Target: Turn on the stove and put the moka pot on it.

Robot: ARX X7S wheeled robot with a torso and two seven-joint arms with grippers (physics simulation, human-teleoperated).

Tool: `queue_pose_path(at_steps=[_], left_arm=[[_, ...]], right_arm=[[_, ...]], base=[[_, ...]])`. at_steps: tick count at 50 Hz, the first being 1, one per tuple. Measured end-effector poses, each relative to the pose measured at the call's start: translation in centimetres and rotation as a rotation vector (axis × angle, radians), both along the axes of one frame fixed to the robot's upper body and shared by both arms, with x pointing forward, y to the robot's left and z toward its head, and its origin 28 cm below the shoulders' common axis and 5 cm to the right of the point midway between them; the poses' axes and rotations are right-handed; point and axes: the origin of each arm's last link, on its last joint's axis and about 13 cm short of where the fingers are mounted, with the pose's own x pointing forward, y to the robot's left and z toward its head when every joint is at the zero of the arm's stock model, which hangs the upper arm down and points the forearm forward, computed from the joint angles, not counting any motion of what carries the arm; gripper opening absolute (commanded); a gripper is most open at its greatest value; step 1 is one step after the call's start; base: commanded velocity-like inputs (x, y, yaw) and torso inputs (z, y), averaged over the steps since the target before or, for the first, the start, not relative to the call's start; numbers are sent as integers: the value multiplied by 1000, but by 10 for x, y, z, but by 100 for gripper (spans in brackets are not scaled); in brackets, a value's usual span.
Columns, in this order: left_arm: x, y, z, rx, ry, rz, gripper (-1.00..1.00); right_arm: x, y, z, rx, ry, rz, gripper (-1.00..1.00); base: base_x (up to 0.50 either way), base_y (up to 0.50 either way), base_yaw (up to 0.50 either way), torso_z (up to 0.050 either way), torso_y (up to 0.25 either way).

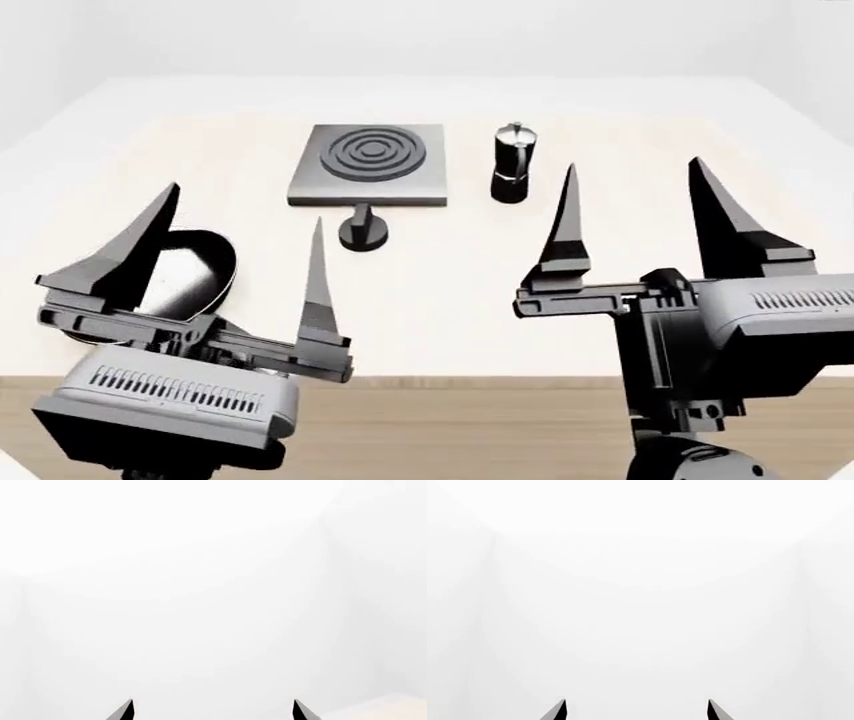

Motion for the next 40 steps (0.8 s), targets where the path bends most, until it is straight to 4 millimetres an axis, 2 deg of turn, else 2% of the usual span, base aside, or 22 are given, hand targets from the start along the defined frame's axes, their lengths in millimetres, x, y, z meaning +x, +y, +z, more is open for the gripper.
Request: queue_pose_path(at_steps=[22, 40], left_arm=[[-5, 0, 1, -14, -13, -19, 100], [-6, 0, 1, -32, -27, -21, 100]], right_arm=[[-5, 2, 1, 4, -13, 9, 100], [-7, 2, -2, 3, -26, 6, 100]], base=[[0, 0, 0, 50, 0], [0, 41, 0, 0, 0]])
